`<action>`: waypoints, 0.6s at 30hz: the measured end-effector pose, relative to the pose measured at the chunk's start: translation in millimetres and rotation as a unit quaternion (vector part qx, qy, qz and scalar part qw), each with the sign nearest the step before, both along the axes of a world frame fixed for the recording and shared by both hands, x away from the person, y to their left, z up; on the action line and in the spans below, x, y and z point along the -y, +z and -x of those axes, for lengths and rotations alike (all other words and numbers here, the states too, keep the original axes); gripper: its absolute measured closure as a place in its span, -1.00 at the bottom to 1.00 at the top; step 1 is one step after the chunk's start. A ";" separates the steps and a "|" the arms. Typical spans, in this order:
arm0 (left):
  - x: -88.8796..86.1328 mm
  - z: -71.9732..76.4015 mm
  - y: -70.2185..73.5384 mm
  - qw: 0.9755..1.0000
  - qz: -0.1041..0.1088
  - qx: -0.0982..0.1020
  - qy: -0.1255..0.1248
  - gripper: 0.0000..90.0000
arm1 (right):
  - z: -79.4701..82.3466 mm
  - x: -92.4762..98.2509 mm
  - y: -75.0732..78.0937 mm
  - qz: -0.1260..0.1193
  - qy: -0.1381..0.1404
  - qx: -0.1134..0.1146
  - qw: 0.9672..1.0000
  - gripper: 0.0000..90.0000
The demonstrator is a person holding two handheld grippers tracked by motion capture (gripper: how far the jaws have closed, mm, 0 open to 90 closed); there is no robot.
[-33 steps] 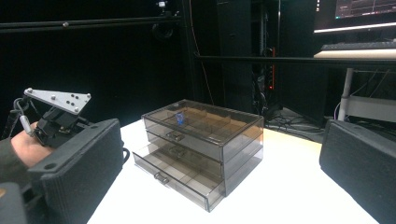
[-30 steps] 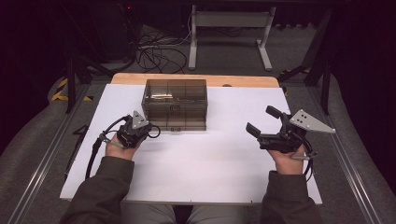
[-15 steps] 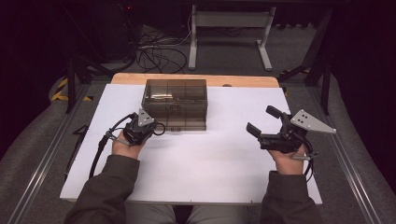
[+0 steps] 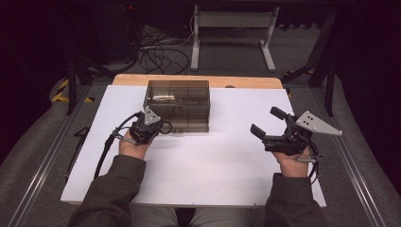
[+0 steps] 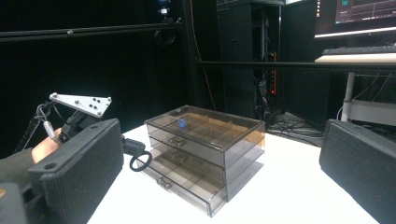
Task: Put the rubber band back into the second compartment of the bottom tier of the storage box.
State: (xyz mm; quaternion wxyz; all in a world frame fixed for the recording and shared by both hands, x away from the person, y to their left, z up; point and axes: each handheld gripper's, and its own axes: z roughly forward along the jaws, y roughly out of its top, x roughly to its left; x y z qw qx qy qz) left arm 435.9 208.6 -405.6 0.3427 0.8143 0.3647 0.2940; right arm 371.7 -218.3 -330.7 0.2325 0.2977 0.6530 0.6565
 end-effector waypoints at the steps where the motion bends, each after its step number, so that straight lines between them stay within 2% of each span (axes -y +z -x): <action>1: 2.0 -0.7 0.4 1.000 0.000 0.001 -0.002 0.92 | 0.0 0.2 0.1 -0.001 -0.001 0.000 1.000 -0.99; 8: 11.8 -5.4 3.4 1.000 0.001 0.009 -0.005 0.92 | 0.3 2.2 0.6 -0.004 -0.002 0.000 1.000 -0.99; 18: 20.7 -15.3 2.1 1.000 -0.001 0.024 0.005 0.92 | 0.4 4.7 1.1 -0.008 -0.003 0.002 1.000 -0.99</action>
